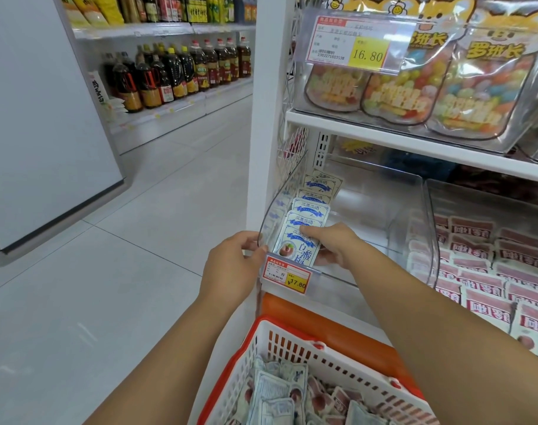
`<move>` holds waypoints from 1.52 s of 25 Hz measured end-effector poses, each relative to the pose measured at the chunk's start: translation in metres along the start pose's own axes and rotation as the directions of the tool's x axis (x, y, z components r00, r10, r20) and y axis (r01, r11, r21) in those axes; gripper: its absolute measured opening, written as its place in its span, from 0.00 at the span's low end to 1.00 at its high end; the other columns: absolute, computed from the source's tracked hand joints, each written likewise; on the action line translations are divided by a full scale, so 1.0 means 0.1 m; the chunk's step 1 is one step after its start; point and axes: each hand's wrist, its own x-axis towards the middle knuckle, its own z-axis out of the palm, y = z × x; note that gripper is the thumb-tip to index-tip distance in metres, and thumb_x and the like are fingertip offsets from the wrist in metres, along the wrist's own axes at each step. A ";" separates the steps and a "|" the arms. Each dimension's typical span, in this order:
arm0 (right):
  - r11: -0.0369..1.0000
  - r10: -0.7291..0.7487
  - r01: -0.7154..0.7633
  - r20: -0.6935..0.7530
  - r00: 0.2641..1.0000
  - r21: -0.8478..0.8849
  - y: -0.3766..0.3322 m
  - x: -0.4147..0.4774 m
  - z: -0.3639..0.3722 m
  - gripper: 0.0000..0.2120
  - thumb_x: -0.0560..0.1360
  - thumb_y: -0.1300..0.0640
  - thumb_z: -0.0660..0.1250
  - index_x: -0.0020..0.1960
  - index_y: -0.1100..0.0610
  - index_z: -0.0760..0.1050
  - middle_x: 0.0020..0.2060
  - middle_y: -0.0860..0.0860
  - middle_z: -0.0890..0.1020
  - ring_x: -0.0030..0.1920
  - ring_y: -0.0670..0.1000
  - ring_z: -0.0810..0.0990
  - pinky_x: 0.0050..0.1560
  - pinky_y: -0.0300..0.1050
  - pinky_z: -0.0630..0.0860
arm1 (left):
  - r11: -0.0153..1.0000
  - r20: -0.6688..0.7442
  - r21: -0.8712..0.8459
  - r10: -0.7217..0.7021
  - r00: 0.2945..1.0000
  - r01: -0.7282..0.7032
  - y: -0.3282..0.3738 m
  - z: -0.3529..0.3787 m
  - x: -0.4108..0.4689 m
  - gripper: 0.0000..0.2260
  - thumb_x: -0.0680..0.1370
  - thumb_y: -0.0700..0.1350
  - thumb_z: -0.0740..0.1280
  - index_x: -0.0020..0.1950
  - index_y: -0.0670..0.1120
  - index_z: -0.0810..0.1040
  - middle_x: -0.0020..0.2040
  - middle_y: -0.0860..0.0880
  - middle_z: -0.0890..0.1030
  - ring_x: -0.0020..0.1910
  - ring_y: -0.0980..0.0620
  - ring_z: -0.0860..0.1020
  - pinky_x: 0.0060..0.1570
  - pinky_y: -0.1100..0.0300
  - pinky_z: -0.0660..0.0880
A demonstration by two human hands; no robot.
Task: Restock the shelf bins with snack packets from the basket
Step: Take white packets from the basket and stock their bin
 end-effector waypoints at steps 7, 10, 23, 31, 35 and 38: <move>0.998 0.006 -0.008 -0.033 0.999 -0.069 -0.02 -0.05 0.07 0.20 0.70 0.64 0.76 0.58 0.64 0.74 0.45 0.58 0.83 0.34 0.53 0.83 0.22 0.41 0.76 | 1.000 0.007 0.011 0.021 1.000 -0.021 -0.03 0.00 -0.01 0.16 0.79 0.52 0.65 0.66 0.53 0.74 0.52 0.58 0.75 0.47 0.57 0.76 0.31 0.73 0.72; 0.999 0.036 -0.036 0.016 0.999 0.018 -0.04 -0.17 0.02 0.17 0.72 0.62 0.75 0.57 0.64 0.74 0.41 0.56 0.82 0.34 0.52 0.82 0.24 0.41 0.78 | 1.000 0.011 0.016 0.020 1.000 -0.020 -0.02 0.02 0.02 0.16 0.79 0.52 0.65 0.67 0.53 0.74 0.53 0.58 0.75 0.49 0.56 0.76 0.32 0.71 0.72; 0.790 -0.613 0.594 -0.247 0.751 -0.153 1.53 -1.48 -0.01 0.11 0.80 0.63 0.60 0.54 0.49 0.73 0.35 0.50 0.77 0.33 0.50 0.75 0.31 0.45 0.73 | 0.982 0.173 0.185 -0.075 0.982 0.042 -0.63 0.56 -1.04 0.05 0.78 0.48 0.66 0.48 0.47 0.76 0.45 0.51 0.79 0.44 0.53 0.78 0.40 0.61 0.72; 0.888 0.185 -0.133 0.076 0.980 -0.439 3.44 -1.19 0.10 0.31 0.71 0.50 0.75 0.69 0.54 0.67 0.61 0.51 0.78 0.54 0.51 0.78 0.49 0.43 0.74 | 0.875 0.605 0.466 -0.425 0.673 0.134 -1.65 1.27 -1.96 0.20 0.80 0.48 0.63 0.71 0.45 0.69 0.62 0.45 0.78 0.58 0.46 0.78 0.57 0.57 0.73; 0.920 0.204 -0.163 0.080 0.976 -0.358 3.39 -1.13 0.09 0.22 0.71 0.54 0.75 0.62 0.57 0.75 0.56 0.52 0.81 0.51 0.51 0.80 0.50 0.45 0.77 | 0.745 0.632 0.146 -0.577 0.518 0.651 -1.66 1.32 -1.97 0.26 0.76 0.46 0.71 0.72 0.45 0.66 0.60 0.38 0.79 0.42 0.45 0.80 0.40 0.57 0.75; 0.974 0.165 -0.192 0.210 0.964 0.119 3.14 -1.18 -0.08 0.18 0.72 0.61 0.74 0.62 0.57 0.77 0.53 0.54 0.84 0.52 0.56 0.83 0.55 0.52 0.79 | 0.706 0.662 -0.092 -0.483 0.573 0.702 -1.54 1.27 -1.89 0.13 0.75 0.47 0.73 0.58 0.47 0.79 0.57 0.46 0.82 0.49 0.52 0.81 0.50 0.55 0.81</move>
